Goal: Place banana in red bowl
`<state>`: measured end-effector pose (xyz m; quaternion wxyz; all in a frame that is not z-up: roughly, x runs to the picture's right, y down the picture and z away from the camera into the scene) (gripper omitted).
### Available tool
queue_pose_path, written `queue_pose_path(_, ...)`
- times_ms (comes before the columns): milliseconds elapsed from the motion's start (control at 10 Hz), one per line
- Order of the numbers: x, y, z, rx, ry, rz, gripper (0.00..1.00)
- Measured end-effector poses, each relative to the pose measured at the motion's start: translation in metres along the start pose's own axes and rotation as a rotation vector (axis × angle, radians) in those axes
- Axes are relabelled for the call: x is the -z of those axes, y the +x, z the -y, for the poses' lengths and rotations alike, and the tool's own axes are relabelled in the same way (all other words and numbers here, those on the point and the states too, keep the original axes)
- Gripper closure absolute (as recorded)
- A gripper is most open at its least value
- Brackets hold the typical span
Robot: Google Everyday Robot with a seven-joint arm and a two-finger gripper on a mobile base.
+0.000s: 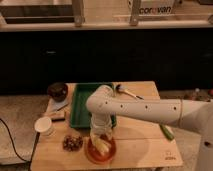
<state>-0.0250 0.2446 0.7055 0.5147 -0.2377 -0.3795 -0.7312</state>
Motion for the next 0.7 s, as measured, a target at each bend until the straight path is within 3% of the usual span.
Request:
queue_pose_path(300, -0.003, -0.003, 0.001, -0.018, 0.006, 0.006, 0.2)
queue_pose_path(700, 0.009, 0.004, 0.001, -0.039, -0.005, -0.037, 0.2)
